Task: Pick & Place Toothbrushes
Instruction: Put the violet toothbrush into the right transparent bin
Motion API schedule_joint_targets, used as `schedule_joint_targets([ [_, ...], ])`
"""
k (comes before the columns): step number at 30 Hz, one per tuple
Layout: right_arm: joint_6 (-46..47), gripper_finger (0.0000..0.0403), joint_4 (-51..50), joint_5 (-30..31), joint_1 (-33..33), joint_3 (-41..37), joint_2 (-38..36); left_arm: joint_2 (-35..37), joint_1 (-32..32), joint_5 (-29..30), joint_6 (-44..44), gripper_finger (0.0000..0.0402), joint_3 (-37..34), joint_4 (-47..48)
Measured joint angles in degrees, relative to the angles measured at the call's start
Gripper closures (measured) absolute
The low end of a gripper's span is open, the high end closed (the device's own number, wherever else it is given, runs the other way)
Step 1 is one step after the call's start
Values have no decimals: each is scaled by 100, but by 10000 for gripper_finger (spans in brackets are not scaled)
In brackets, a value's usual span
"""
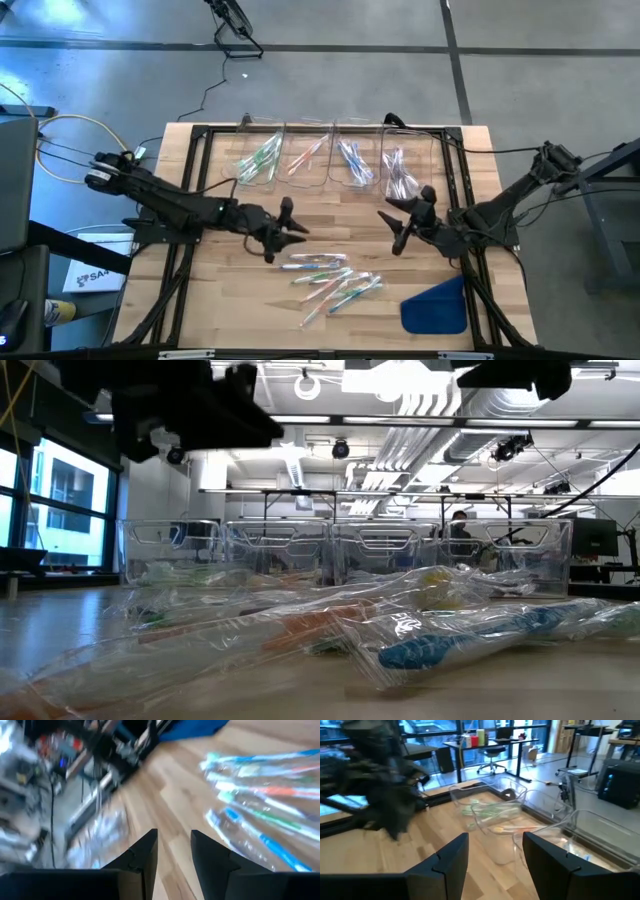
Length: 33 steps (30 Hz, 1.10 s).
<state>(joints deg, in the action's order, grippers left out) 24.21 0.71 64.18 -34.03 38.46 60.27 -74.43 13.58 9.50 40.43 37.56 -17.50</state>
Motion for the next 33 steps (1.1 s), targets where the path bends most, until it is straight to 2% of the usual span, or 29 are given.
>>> schedule_joint_targets([
  [4,20,222,-3,-246,-65,2,2,-2,-256,-15,-679,290,-205,23],
  [7,11,222,-3,-525,-62,2,2,-2,-325,-19,-877,290,-236,7],
  [11,3,222,-3,-762,-34,4,2,-2,-309,2,-901,290,-238,6],
  [20,-16,222,-5,-743,218,4,4,-2,-307,2,-916,290,-238,6],
  [25,-476,222,-7,-752,515,7,4,-2,-307,-2,-881,290,-238,21],
  [30,-496,222,-7,-952,686,7,4,-4,-307,-7,-963,290,-238,153],
  [33,-494,222,-7,-1219,758,7,4,-4,-311,-355,-1125,290,-228,178],
])
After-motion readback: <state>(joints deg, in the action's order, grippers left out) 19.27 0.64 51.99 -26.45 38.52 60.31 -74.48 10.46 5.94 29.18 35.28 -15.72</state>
